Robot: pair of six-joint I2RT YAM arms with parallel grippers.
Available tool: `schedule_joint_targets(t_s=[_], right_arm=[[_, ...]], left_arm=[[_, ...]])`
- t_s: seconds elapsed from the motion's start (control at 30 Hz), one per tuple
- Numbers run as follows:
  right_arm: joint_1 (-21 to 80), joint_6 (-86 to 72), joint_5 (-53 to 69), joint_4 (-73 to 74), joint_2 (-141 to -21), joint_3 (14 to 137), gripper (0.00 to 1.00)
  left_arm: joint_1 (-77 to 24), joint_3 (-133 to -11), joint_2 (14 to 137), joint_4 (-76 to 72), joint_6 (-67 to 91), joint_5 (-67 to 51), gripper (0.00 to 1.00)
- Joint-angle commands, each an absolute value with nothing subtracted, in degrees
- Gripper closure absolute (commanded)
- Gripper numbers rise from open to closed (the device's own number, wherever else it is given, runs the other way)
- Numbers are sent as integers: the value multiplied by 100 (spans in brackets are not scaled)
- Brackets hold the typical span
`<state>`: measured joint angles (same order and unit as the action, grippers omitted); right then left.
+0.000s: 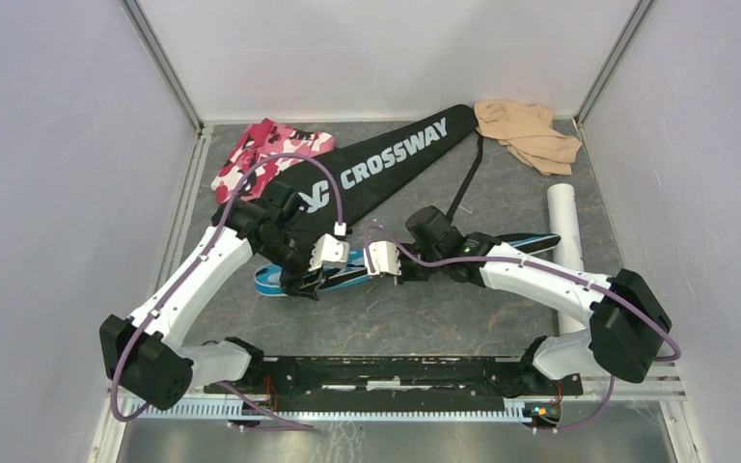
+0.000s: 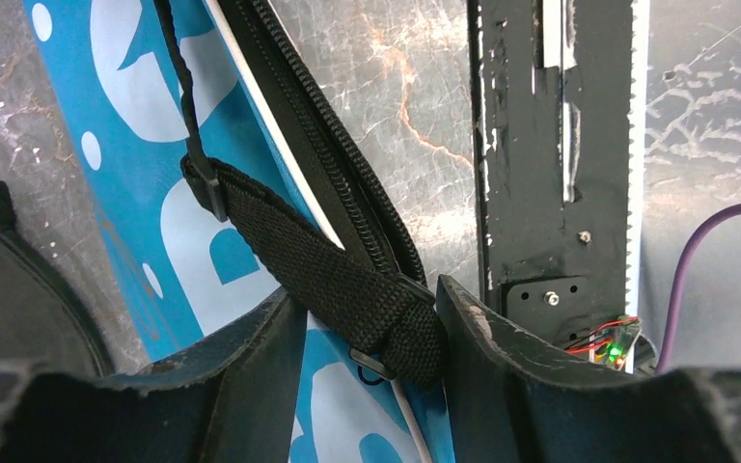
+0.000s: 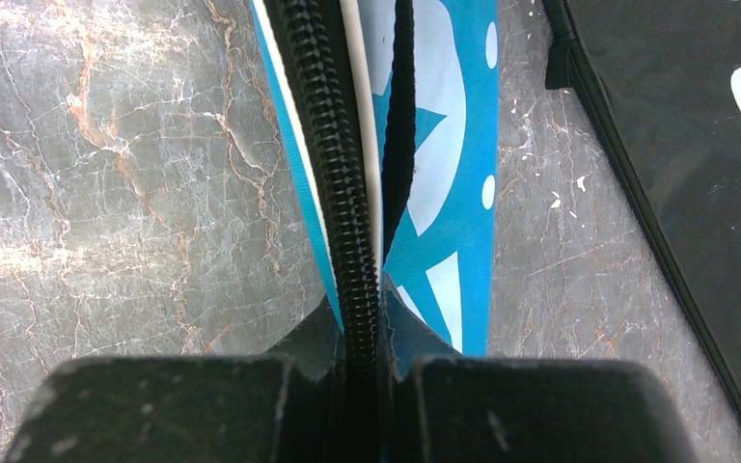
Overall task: Pack up the badminton gear
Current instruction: Adjust the racket bag at the center of the board.
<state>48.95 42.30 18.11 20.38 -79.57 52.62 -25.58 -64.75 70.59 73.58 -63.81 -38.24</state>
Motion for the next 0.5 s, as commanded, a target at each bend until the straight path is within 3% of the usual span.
schedule_joint_targets(t_s=[0.0, 0.2, 0.33, 0.47], right_arm=[[4872, 4166, 1880, 1821, -7748, 5293, 100], [4869, 4166, 1907, 1851, -7786, 5301, 100], [4871, 4192, 1931, 1861, -7804, 5300, 100], [4868, 4223, 2002, 1967, -7890, 5428, 100]], left_arm=[[-2549, -6408, 6890, 7717, -6770, -3182, 45], [-2549, -6499, 6866, 7535, -6574, -3407, 48], [-2549, -6678, 6667, 7304, -6302, -3968, 29], [-2554, -6895, 6359, 6994, -6123, -4617, 24]])
